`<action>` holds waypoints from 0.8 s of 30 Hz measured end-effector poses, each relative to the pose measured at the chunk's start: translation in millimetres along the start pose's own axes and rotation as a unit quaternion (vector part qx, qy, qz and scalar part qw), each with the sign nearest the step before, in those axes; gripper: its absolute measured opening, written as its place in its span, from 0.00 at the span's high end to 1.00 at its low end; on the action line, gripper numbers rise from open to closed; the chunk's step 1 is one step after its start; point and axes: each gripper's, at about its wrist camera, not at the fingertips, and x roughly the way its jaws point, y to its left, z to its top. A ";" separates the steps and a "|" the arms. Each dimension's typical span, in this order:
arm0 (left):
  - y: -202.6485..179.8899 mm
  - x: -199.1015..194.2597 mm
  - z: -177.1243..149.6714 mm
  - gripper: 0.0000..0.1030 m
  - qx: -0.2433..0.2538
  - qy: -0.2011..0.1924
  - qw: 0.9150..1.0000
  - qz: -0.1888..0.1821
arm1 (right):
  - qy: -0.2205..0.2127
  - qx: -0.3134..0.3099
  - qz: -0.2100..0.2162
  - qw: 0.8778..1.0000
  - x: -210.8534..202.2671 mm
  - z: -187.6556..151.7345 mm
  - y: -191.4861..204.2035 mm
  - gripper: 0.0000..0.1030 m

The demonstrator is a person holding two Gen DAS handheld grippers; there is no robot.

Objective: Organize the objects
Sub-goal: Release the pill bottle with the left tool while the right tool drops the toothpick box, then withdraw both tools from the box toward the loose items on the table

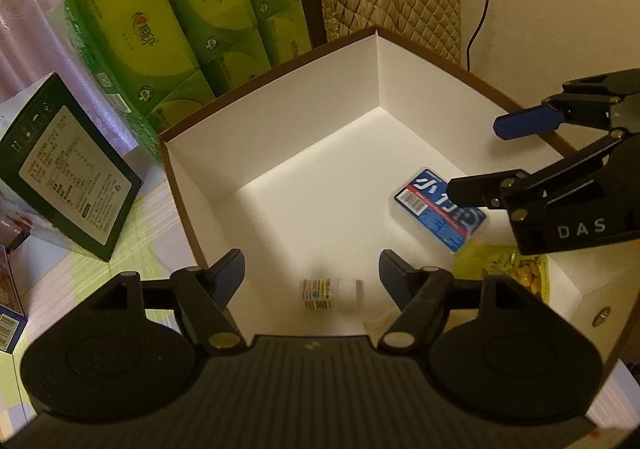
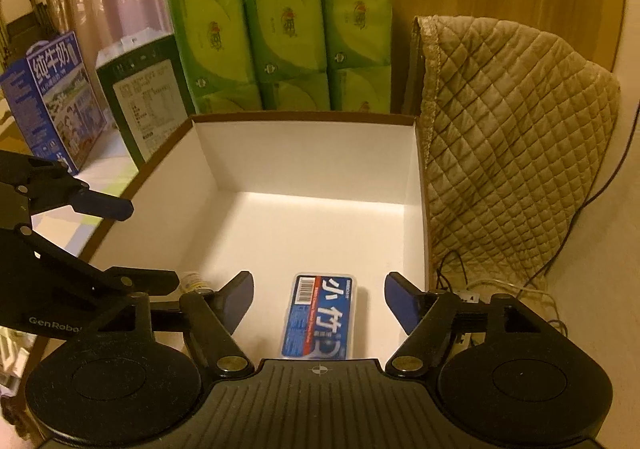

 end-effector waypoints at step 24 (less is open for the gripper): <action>-1.0 -128.1 -55.9 0.07 -0.086 -0.045 0.995 -0.009 | -0.024 0.066 0.007 0.998 -123.4 -45.9 27.0 0.30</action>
